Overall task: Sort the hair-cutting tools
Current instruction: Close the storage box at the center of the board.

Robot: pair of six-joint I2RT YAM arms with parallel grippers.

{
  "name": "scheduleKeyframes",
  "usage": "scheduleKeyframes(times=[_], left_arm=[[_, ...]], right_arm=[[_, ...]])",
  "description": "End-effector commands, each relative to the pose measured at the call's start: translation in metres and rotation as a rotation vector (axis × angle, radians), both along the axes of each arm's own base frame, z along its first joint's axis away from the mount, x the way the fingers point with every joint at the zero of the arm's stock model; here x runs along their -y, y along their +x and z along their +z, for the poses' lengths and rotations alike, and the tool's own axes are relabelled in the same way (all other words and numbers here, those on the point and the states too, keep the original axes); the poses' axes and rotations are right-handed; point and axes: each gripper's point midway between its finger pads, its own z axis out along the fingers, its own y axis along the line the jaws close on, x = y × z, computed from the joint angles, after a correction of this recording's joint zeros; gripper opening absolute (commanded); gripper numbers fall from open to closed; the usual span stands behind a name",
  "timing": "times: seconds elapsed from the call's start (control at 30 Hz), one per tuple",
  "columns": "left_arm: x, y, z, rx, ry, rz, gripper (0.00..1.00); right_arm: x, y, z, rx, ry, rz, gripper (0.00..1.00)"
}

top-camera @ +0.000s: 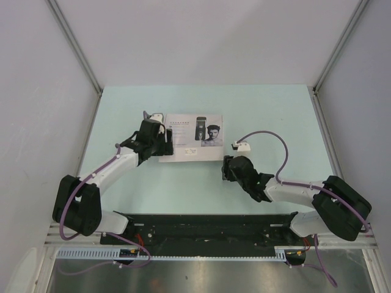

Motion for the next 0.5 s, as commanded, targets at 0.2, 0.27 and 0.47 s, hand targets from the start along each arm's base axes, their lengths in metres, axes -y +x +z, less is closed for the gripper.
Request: scheduleKeyframes(times=[0.2,0.27,0.47], left_arm=[[0.0,-0.002,0.001,-0.006,0.005,-0.026,0.77],[0.001,-0.002,0.002,-0.006,0.002,-0.027,0.77],[0.001,-0.002,0.001,-0.009,0.002,-0.026,0.77]], right_arm=[[-0.012,0.03,0.051,0.23,0.2,-0.116,0.52],[-0.01,0.031,0.051,0.237,0.198,-0.129,0.52],[0.003,0.035,0.052,0.263,0.198,-0.208,0.47]])
